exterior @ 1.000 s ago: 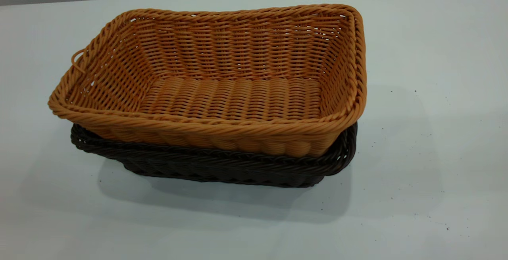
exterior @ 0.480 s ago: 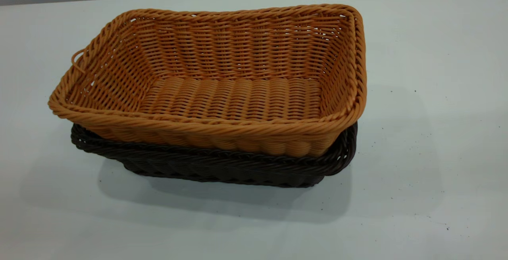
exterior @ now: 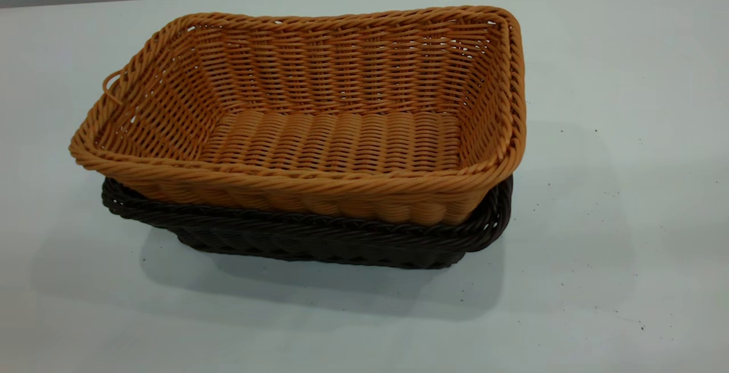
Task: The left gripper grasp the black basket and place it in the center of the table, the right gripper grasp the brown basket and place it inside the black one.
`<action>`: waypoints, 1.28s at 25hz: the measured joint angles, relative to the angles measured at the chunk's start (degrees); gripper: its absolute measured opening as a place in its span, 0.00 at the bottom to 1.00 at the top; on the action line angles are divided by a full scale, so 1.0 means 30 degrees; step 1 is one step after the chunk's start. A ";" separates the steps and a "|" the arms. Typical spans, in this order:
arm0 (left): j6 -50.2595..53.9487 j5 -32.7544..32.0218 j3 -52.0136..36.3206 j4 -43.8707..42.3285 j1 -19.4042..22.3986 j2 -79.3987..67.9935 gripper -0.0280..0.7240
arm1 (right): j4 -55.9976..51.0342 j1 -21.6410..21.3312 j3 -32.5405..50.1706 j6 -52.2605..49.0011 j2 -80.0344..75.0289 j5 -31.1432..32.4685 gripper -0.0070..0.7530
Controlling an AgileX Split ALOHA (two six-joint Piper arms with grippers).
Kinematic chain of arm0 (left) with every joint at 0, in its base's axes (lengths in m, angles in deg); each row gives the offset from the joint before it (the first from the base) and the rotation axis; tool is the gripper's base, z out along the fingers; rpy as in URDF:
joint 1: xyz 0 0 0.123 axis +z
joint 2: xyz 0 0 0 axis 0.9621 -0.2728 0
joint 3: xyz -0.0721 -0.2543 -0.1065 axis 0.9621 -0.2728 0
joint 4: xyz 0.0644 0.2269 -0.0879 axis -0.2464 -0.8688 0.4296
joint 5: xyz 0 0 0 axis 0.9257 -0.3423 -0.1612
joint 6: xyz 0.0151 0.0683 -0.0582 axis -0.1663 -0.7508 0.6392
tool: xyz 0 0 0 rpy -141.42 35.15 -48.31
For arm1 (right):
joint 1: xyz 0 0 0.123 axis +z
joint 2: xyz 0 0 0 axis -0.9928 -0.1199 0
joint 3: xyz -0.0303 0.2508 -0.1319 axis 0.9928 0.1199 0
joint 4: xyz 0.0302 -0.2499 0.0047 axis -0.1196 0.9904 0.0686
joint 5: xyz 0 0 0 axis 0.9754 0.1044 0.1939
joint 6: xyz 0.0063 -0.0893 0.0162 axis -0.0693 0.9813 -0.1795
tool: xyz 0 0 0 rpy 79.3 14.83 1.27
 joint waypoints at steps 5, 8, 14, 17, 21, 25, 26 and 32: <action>0.0000 0.0043 0.0000 0.0000 0.0388 -0.0013 0.04 | 0.0000 -0.2907 0.0000 0.0000 0.0000 0.0000 0.02; 0.0000 0.0043 0.0000 0.0000 0.1466 -0.0013 0.04 | 0.0018 -0.4197 0.0000 0.0000 0.0000 0.0000 0.02; 0.0000 0.0043 0.0000 0.0000 0.5319 -0.0013 0.04 | 0.0018 -0.4478 0.0000 0.0000 0.0000 0.0000 0.02; 0.0000 0.0043 0.0000 0.0000 0.7777 -0.0013 0.04 | 0.0018 -0.4478 0.0000 0.0000 0.0000 0.0000 0.02; 0.0000 0.0043 0.0000 0.0000 1.0679 -0.0013 0.04 | 0.0018 -0.4478 0.0000 0.0000 0.0000 0.0000 0.02; 0.0000 0.0043 0.0000 0.0000 1.1422 -0.0013 0.04 | 0.0018 -0.4478 0.0000 0.0000 0.0000 0.0000 0.02; 0.0000 0.0043 0.0000 0.0000 1.1422 -0.0013 0.04 | 0.0018 -0.4478 0.0000 0.0000 0.0000 0.0000 0.02; 0.0000 0.0043 0.0000 0.0000 1.1405 -0.0013 0.04 | 0.0018 -0.4478 0.0000 0.0000 0.0000 0.0000 0.02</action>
